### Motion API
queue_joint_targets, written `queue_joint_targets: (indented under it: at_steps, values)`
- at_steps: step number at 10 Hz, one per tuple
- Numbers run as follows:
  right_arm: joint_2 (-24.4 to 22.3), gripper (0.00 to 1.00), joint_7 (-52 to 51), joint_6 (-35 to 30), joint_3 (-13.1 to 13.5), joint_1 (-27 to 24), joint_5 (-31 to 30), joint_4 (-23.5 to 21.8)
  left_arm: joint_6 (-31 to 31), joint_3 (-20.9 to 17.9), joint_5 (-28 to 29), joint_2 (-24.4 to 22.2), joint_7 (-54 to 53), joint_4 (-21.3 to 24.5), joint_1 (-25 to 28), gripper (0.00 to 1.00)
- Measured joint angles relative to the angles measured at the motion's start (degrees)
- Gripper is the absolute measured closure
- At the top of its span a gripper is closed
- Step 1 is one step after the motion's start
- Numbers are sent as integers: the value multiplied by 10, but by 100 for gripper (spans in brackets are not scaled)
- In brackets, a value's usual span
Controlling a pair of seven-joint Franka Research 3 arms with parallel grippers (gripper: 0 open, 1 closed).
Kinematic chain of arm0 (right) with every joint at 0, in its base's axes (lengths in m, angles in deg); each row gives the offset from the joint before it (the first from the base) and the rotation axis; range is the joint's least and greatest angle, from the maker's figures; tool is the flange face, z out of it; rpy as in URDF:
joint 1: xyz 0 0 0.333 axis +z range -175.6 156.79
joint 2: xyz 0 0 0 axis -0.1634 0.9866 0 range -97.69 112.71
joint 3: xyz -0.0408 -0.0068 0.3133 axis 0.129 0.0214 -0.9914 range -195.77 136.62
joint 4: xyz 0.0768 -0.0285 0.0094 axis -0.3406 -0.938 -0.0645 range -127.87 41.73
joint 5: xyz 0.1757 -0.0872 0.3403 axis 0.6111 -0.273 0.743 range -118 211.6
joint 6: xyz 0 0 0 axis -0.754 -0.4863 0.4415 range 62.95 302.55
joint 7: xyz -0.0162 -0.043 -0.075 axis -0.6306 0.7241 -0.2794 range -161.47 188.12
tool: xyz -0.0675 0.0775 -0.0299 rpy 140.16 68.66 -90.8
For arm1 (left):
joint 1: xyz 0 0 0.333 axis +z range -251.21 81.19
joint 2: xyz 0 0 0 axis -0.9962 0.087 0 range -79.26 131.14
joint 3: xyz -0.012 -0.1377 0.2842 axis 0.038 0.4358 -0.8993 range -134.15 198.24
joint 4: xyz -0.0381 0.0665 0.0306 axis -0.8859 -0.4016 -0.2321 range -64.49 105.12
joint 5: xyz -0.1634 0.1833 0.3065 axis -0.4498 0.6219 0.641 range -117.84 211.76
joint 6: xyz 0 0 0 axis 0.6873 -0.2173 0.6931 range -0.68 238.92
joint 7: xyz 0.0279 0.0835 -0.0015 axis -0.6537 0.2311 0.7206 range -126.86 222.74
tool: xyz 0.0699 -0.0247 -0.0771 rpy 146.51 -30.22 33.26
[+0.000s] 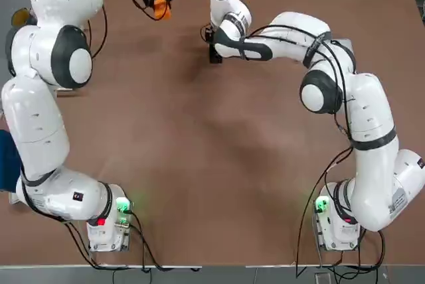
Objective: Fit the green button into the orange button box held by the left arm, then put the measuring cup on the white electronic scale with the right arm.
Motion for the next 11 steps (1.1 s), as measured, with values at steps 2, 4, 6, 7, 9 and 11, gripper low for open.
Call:
queue_joint_targets:
  at_steps: [2, 4, 6, 7, 9, 11]
  values:
    - [-19, 12, 0, -29, 0, -11, 1, 9, -3, 0, -1, 24, 23, -24, -35, 21]
    - [-55, 0, 0, -78, -7, -25, 2, 6, -3, -1, -1, 50, 39, -47, -62, 21]
    - [-111, 0, -5, -95, -44, -77, 3, -40, -3, -2, -1, 67, 48, -64, -75, 21]
    - [-150, 0, -19, -96, -78, -126, 3, -83, -3, -2, -1, 71, 51, -66, -82, 21]
    - [-233, 0, -51, -102, -149, -238, 4, -169, -3, -2, -1, 79, 52, -71, -98, 21]
    - [-316, 0, -90, -130, -176, -303, 33, -235, -2, -6, -1, 94, 52, -86, -113, 21]
